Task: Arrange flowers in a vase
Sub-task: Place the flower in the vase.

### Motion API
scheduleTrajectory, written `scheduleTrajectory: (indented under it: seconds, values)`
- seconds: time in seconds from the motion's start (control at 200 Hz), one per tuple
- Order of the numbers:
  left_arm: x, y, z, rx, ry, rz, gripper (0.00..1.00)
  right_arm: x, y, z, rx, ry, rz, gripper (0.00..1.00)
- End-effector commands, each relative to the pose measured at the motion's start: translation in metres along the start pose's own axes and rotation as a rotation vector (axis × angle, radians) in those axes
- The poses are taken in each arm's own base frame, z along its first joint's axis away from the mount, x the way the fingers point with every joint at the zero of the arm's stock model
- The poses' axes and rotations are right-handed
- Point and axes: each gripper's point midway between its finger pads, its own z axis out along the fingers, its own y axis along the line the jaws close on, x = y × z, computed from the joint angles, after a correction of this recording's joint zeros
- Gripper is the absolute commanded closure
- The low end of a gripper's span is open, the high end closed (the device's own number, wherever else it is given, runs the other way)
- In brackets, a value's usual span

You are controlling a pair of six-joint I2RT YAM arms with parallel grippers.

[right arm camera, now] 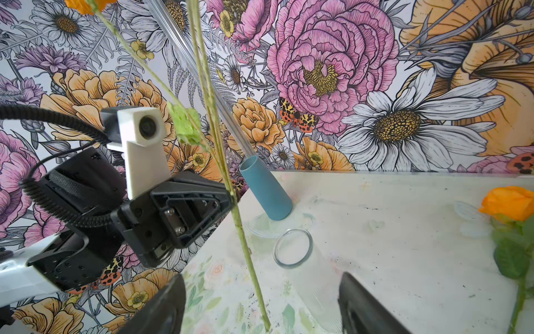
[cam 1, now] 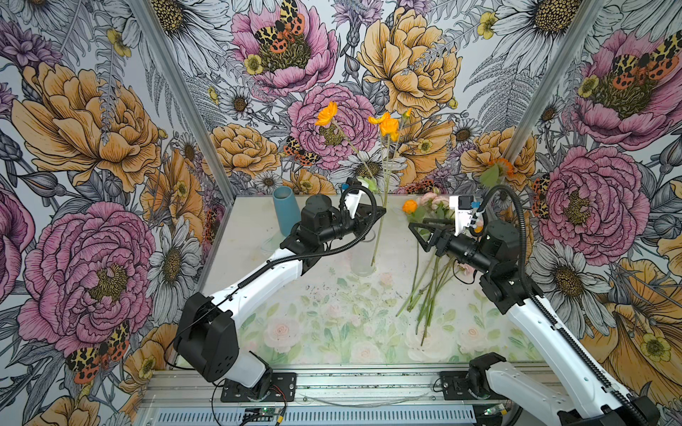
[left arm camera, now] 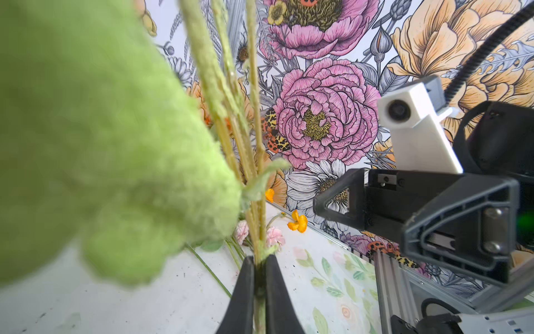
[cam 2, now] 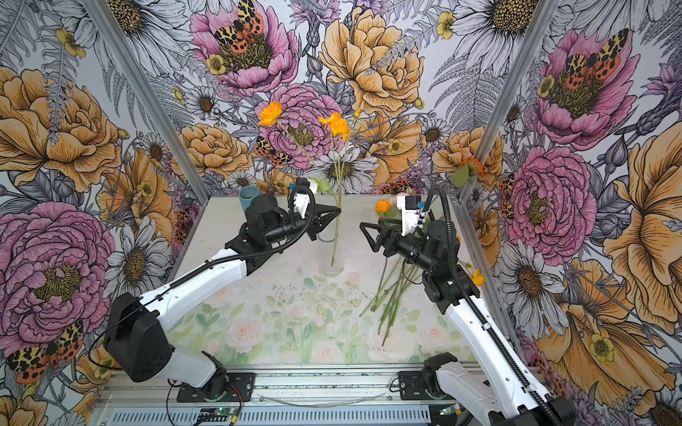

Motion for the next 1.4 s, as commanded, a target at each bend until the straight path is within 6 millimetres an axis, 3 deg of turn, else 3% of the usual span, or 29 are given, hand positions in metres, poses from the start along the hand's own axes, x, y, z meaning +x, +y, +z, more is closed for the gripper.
scheduleTrajectory:
  seconds: [0.0,0.09,0.235,0.36,0.791,1.126,1.396]
  values:
    - [-0.03,0.016,-0.021,-0.123,-0.084,0.097,1.0,0.012,-0.011,-0.001,0.078,0.034,-0.021,0.09]
    - [-0.044,0.026,-0.031,-0.187,-0.136,0.149,1.0,0.019,-0.02,0.003,0.135,0.058,-0.012,0.01]
    - [-0.065,0.041,-0.042,-0.248,-0.227,0.178,1.0,0.02,-0.016,0.008,0.133,0.066,-0.015,0.01]
    - [-0.067,0.055,-0.039,-0.26,-0.257,0.169,1.0,0.02,-0.005,0.013,0.1,0.08,-0.026,0.01]
    - [-0.025,0.065,-0.018,-0.195,-0.274,0.115,1.0,0.048,0.026,0.043,0.005,0.188,-0.095,0.01]
    - [0.031,0.058,-0.004,-0.136,-0.223,0.114,1.0,0.051,0.024,0.047,0.02,0.195,-0.101,0.01]
    - [0.069,0.056,-0.004,-0.161,-0.154,0.157,1.0,0.054,0.023,0.048,0.023,0.202,-0.1,0.0]
